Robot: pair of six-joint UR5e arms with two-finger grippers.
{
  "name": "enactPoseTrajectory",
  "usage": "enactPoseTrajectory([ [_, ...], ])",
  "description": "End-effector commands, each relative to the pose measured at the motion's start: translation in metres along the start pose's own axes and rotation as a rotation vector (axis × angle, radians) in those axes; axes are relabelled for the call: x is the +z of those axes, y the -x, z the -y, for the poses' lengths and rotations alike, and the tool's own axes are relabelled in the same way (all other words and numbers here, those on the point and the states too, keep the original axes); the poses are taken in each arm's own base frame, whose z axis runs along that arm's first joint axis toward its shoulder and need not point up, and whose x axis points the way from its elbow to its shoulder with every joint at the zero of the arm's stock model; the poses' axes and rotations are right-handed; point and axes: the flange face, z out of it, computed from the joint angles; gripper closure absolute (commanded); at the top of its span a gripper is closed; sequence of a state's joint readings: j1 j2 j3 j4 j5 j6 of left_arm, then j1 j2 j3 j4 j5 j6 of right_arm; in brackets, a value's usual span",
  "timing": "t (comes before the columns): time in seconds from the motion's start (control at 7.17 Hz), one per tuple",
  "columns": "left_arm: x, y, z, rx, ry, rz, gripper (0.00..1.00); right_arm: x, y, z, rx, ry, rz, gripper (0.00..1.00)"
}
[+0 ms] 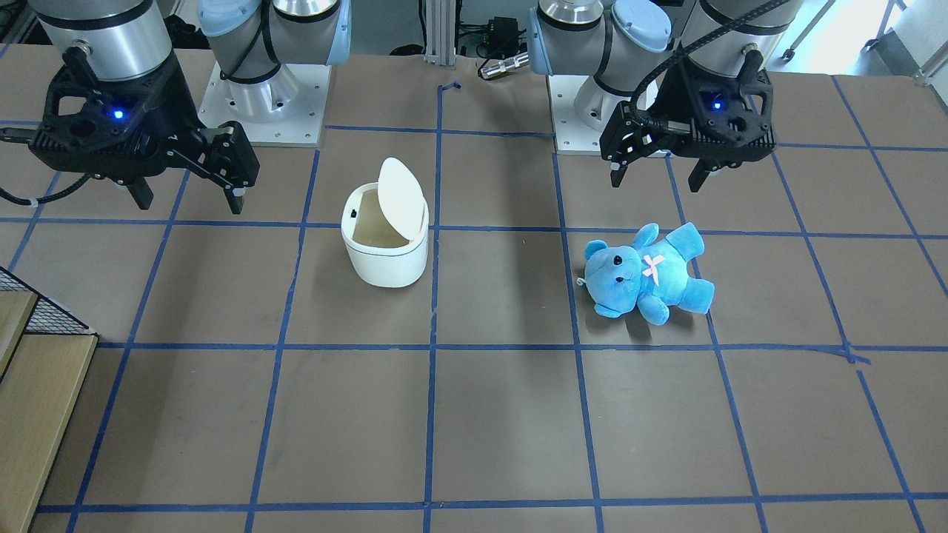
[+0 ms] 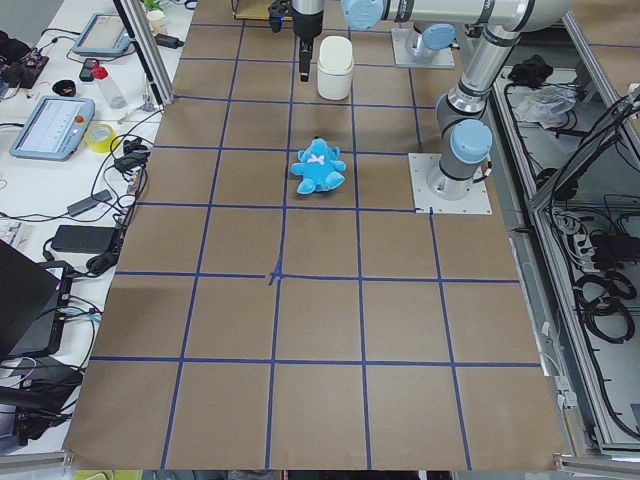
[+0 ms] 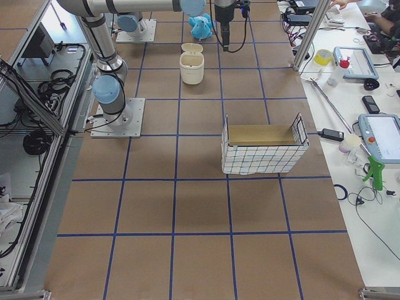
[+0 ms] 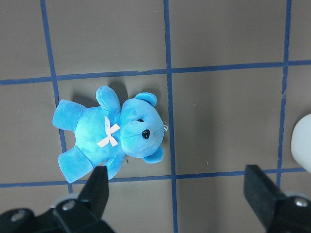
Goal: Open trash can with right arm
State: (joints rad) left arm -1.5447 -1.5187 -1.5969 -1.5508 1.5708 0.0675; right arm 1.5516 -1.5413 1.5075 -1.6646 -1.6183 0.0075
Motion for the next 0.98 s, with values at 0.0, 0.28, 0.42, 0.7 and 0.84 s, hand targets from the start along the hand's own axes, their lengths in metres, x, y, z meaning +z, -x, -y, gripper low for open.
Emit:
enactPoseTrajectory([
  [0.0, 0.000, 0.000, 0.000, 0.000, 0.000, 0.000, 0.00, -0.004, -0.009, -0.003, 0.022, 0.000, 0.002, 0.01],
  [0.28, 0.000, 0.000, 0.000, 0.000, 0.000, 0.000, 0.00, 0.003, 0.003, -0.017, 0.019, 0.018, 0.084, 0.01],
  [0.42, 0.000, 0.000, 0.000, 0.000, 0.000, 0.000, 0.00, 0.000, 0.005, -0.020, 0.021, 0.014, 0.088, 0.00],
  [0.7, 0.000, 0.000, 0.000, 0.000, 0.000, 0.000, 0.00, 0.001, 0.010, -0.021, 0.007, 0.015, 0.091, 0.00],
  [0.84, 0.000, 0.000, 0.000, 0.000, 0.000, 0.000, 0.00, 0.001, 0.013, -0.022, -0.001, 0.020, 0.087, 0.00],
])
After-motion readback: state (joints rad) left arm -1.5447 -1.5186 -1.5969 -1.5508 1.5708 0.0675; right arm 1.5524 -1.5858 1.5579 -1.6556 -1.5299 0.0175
